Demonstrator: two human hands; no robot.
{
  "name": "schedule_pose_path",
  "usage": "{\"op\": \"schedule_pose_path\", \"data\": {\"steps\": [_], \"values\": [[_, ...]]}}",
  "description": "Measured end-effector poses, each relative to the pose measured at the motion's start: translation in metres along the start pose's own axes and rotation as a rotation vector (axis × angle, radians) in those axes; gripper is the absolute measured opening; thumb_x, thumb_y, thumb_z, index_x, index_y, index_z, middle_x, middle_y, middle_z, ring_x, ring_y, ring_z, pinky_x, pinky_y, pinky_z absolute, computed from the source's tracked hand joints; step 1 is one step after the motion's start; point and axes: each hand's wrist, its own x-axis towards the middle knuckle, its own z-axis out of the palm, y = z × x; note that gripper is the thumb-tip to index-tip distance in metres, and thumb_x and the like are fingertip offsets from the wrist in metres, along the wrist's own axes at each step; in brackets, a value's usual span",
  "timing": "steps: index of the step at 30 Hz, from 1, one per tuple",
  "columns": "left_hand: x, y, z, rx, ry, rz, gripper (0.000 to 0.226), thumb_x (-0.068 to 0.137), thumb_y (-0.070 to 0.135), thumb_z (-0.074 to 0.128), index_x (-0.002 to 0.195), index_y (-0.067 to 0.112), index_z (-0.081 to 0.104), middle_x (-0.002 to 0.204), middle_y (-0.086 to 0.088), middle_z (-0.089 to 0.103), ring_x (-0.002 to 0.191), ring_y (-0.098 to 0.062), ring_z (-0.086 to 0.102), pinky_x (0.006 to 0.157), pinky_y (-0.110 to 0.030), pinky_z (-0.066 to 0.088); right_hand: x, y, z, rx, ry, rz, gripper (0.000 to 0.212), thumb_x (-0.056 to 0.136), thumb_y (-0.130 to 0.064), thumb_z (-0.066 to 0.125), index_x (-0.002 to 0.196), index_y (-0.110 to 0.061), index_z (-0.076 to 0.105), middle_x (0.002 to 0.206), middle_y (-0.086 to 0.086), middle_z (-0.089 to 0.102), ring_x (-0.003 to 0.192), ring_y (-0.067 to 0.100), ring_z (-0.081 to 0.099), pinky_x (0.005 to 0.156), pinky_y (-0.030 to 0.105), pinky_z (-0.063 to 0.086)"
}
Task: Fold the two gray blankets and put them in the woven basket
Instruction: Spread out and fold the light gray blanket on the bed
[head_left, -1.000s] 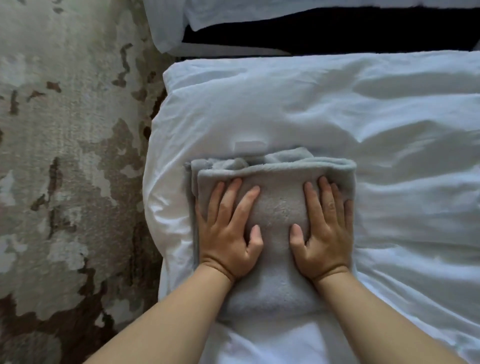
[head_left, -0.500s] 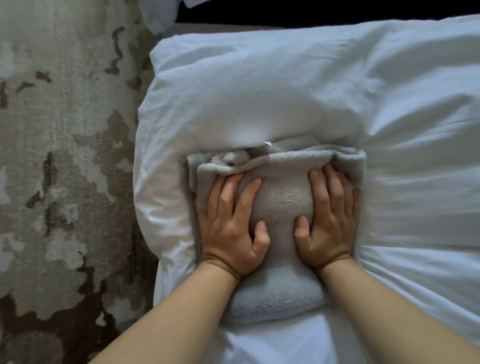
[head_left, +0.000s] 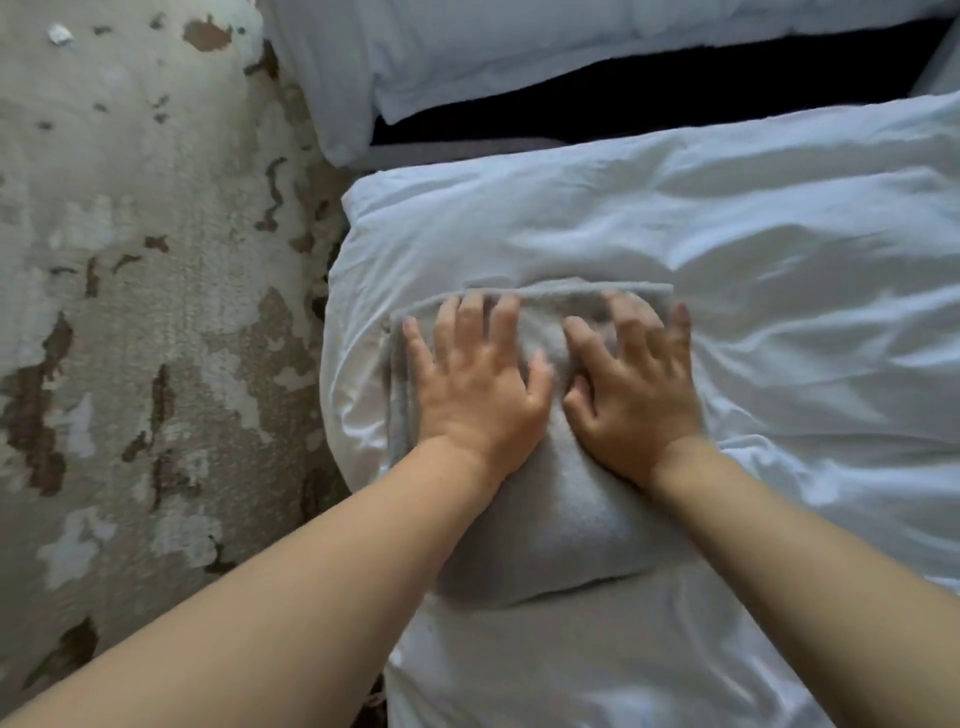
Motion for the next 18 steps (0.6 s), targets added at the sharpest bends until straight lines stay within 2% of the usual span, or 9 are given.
{"op": "schedule_pose_path", "data": {"steps": [2,4,6,8,12,18], "values": [[0.006,-0.004,-0.004,0.012,-0.025,0.05,0.064,0.084,0.048,0.03,0.145,0.028,0.032,0.155,0.001,0.027,0.145,-0.021,0.016,0.115,-0.048,-0.007,0.006,0.008,-0.005,-0.019,-0.061,-0.081,0.062,0.077,-0.041,0.039,0.133,-0.019,0.056,0.145,0.016,0.045,0.136,0.036,0.04,0.113,0.059,0.015],[0.007,-0.017,0.0,-0.03,-0.041,0.027,0.065,0.084,0.05,0.028,0.144,0.027,0.038,0.154,0.003,0.032,0.144,-0.017,0.02,0.117,-0.045,0.001,0.01,0.018,-0.001,0.046,-0.168,0.058,0.07,0.079,-0.054,0.031,0.144,-0.03,0.04,0.155,0.005,0.031,0.145,0.028,0.025,0.114,0.058,0.009],[0.008,-0.029,0.009,-0.154,0.013,-0.046,0.069,0.081,0.052,0.025,0.14,0.023,0.047,0.149,0.001,0.041,0.141,-0.016,0.029,0.118,-0.042,0.01,0.012,0.024,0.014,0.111,-0.193,0.207,0.074,0.079,-0.062,0.026,0.148,-0.034,0.03,0.159,0.0,0.023,0.148,0.022,0.013,0.115,0.057,0.009],[0.007,-0.035,0.022,-0.229,0.093,-0.064,0.067,0.079,0.048,0.028,0.133,0.018,0.055,0.141,-0.002,0.05,0.136,-0.018,0.04,0.116,-0.043,0.018,0.008,0.026,0.032,0.131,-0.146,0.228,0.075,0.079,-0.06,0.025,0.147,-0.029,0.034,0.158,0.004,0.026,0.147,0.026,0.017,0.115,0.056,0.013],[0.009,-0.042,0.057,-0.235,0.175,-0.028,0.058,0.078,0.036,0.037,0.122,0.01,0.063,0.129,-0.009,0.06,0.124,-0.028,0.053,0.109,-0.051,0.029,0.006,0.034,0.071,0.172,0.08,0.146,0.067,0.08,-0.043,0.039,0.137,-0.009,0.051,0.144,0.018,0.047,0.136,0.038,0.038,0.111,0.054,0.028],[0.021,-0.052,0.097,-0.152,0.232,0.004,0.06,0.077,0.038,0.035,0.118,0.006,0.064,0.122,-0.013,0.062,0.116,-0.035,0.056,0.102,-0.055,0.034,0.018,0.052,0.111,0.154,0.169,0.072,0.068,0.08,-0.043,0.038,0.132,-0.003,0.055,0.135,0.021,0.053,0.13,0.041,0.043,0.106,0.053,0.033]]}}
